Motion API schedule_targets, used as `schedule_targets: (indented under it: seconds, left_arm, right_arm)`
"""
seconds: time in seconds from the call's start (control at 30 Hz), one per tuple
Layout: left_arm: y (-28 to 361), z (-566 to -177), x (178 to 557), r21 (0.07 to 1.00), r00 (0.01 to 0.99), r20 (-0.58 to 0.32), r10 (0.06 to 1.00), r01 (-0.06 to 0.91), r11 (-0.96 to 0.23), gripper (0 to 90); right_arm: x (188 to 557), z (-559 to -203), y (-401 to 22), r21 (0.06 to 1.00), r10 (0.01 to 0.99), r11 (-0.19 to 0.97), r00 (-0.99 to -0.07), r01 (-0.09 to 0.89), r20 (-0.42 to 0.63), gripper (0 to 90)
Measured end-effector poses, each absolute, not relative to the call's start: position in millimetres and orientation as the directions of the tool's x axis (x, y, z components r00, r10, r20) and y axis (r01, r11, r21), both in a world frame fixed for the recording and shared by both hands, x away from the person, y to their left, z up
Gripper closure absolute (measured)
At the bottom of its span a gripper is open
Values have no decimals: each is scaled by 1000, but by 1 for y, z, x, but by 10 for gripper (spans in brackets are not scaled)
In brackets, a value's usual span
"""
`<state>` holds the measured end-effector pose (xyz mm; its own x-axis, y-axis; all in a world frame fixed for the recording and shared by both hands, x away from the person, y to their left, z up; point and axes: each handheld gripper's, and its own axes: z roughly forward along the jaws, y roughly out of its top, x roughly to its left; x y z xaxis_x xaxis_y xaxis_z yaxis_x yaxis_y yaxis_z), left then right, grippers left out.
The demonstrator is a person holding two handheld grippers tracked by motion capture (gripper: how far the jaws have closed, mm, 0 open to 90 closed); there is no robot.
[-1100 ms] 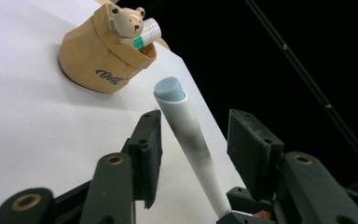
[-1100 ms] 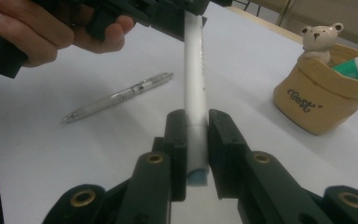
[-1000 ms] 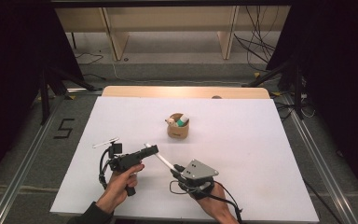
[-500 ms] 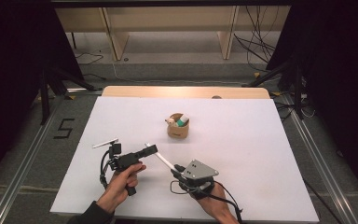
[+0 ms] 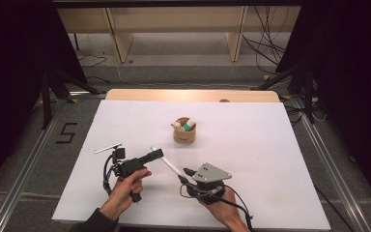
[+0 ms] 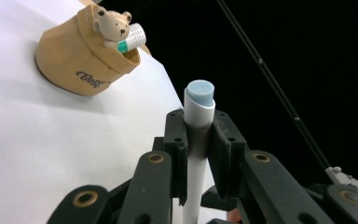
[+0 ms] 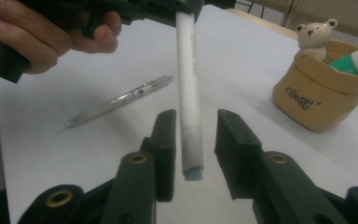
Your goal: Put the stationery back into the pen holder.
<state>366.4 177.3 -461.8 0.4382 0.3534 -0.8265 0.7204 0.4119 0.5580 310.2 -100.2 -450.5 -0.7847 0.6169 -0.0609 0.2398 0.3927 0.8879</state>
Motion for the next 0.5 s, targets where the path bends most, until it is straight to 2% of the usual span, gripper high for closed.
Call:
schedule_targets:
  seconds: [0.5]
  left_arm:
    - [175,-456,369,608,471,-789,395,690,393,781]
  right_arm:
    - [309,-448,-114,894,627,364,-778,261,-28,550]
